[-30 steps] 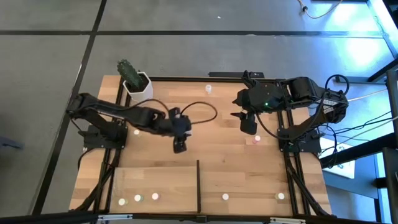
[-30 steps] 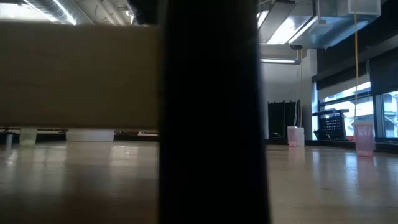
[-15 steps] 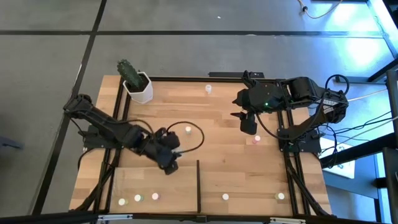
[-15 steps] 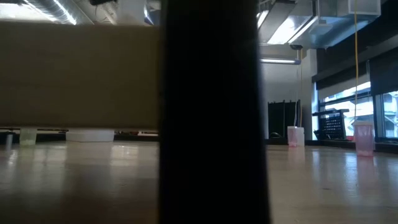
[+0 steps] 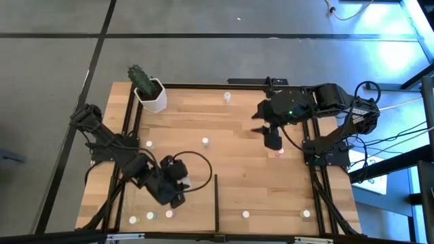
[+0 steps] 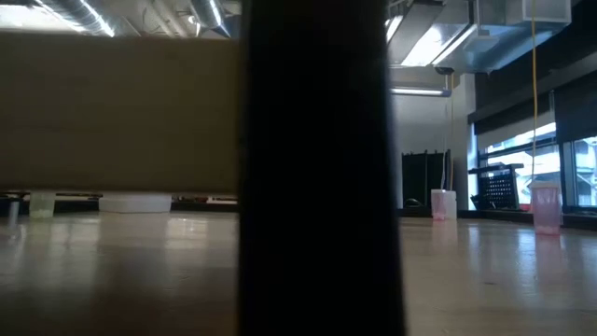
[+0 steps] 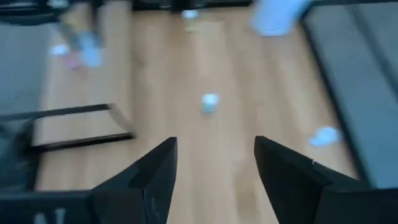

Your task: Pick and place medicine bottles onto shelf by color

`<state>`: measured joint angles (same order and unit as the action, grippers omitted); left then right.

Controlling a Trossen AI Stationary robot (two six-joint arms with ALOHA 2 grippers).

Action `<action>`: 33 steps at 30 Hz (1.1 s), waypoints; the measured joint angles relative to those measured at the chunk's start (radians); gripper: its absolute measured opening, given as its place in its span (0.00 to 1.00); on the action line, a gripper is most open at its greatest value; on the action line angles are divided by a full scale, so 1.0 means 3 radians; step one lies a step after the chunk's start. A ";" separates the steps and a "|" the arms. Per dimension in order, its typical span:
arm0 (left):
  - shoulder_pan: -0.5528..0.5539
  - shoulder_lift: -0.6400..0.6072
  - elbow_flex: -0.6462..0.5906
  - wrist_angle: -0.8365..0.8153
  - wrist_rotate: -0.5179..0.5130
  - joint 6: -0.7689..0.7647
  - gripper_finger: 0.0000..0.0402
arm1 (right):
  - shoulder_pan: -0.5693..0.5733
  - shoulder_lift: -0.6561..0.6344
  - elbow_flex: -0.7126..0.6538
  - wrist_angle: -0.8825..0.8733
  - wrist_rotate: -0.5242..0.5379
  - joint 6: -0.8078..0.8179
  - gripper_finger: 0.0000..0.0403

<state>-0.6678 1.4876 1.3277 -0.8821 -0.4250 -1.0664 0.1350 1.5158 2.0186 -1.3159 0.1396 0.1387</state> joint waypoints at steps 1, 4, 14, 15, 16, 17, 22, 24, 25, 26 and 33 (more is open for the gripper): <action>-0.0029 0.0002 0.0000 -0.0033 -0.0003 0.0001 0.31 | 0.0001 0.0000 0.0000 0.0000 -0.0159 -0.0043 0.54; -0.0106 0.0020 -0.0001 -0.0068 -0.0012 0.0063 0.31 | 0.0002 0.0000 0.0000 0.0000 -0.0556 -0.0050 0.54; -0.0292 0.0235 0.0000 0.0163 -0.0042 0.0361 0.31 | 0.0005 0.0004 0.0000 0.0062 -0.0979 -0.0210 0.54; -0.0305 0.0258 0.0000 0.0186 -0.0036 0.0364 0.31 | 0.0005 0.0004 0.0000 0.0062 -0.0978 -0.0211 0.54; -0.0315 0.0274 0.0000 0.0207 -0.0034 0.0388 0.31 | 0.0005 0.0004 0.0000 0.0062 -0.0972 -0.0221 0.54; -0.0326 0.0285 0.0000 0.0230 -0.0035 0.0430 0.31 | 0.0005 0.0004 0.0000 0.0062 -0.0971 -0.0231 0.54; -0.0346 0.0398 0.0000 0.0349 -0.0037 0.0610 0.31 | 0.0005 0.0004 0.0000 0.0061 -0.0971 -0.0224 0.54; -0.0346 0.0465 0.0000 0.0424 -0.0038 0.0682 0.31 | 0.0005 0.0004 0.0000 0.0061 -0.0971 -0.0229 0.54; -0.0346 0.0504 0.0000 0.0459 -0.0037 0.0718 0.31 | 0.0005 0.0005 0.0000 0.0061 -0.0971 -0.0229 0.54; -0.0346 0.0542 0.0000 0.0496 -0.0037 0.0757 0.31 | 0.0005 0.0005 0.0000 0.0060 -0.0971 -0.0229 0.54; -0.0343 0.0747 0.0000 0.0681 -0.0021 0.0795 0.31 | 0.0005 0.0005 0.0000 0.0060 -0.0970 -0.0229 0.54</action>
<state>-0.7708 1.7116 1.3277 -0.6779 -0.4313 -0.8279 0.1364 1.5173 2.0186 -1.2980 -0.1513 0.0700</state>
